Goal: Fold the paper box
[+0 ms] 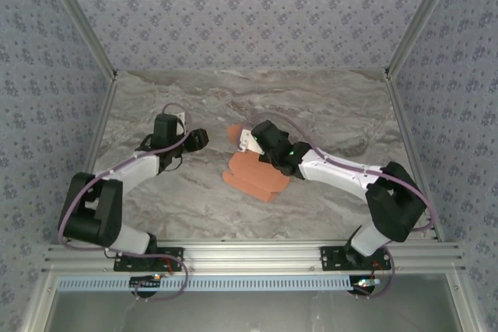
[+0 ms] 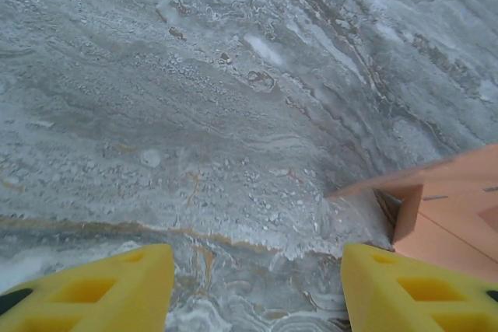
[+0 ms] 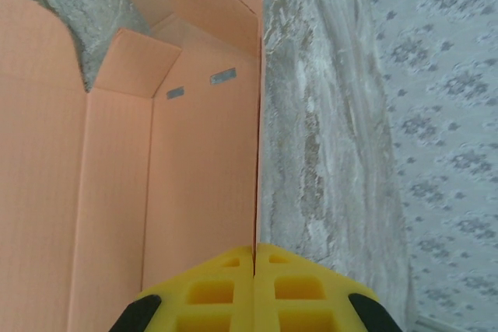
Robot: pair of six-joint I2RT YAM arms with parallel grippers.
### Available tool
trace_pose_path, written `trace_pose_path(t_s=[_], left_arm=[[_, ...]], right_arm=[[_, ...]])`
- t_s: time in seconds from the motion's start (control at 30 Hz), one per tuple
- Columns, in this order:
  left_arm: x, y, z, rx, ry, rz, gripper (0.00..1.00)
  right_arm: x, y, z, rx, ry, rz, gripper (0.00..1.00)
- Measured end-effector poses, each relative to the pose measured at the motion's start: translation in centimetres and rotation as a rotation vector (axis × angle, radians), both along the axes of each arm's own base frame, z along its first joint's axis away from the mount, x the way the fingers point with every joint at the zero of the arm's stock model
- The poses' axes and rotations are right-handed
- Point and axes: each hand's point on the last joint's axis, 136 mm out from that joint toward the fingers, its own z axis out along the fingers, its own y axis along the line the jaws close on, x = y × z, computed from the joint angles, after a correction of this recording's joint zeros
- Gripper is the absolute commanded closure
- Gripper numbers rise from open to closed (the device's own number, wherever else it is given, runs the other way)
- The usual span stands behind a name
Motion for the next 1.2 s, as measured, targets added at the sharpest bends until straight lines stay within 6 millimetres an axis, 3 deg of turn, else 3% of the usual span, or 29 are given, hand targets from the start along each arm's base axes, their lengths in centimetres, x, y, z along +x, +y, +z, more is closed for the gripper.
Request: trace_pose_path(t_s=[0.3, 0.6, 0.97, 1.2], left_arm=[[4.8, -2.0, -1.1, 0.009, 0.042, -0.053, 0.48], [6.5, -4.4, -3.8, 0.038, 0.100, -0.183, 0.51], [3.8, -10.2, -5.0, 0.022, 0.087, -0.446, 0.52], [2.9, -11.2, -5.1, -0.015, 0.055, -0.512, 0.52]], right_arm=[[0.7, -0.4, -0.6, -0.076, -0.132, 0.107, 1.00], [1.6, -0.9, -0.6, -0.094, -0.203, 0.148, 1.00], [1.7, -1.1, -0.8, -0.112, -0.227, 0.182, 1.00], [2.0, -1.6, -0.9, -0.126, -0.232, 0.181, 1.00]])
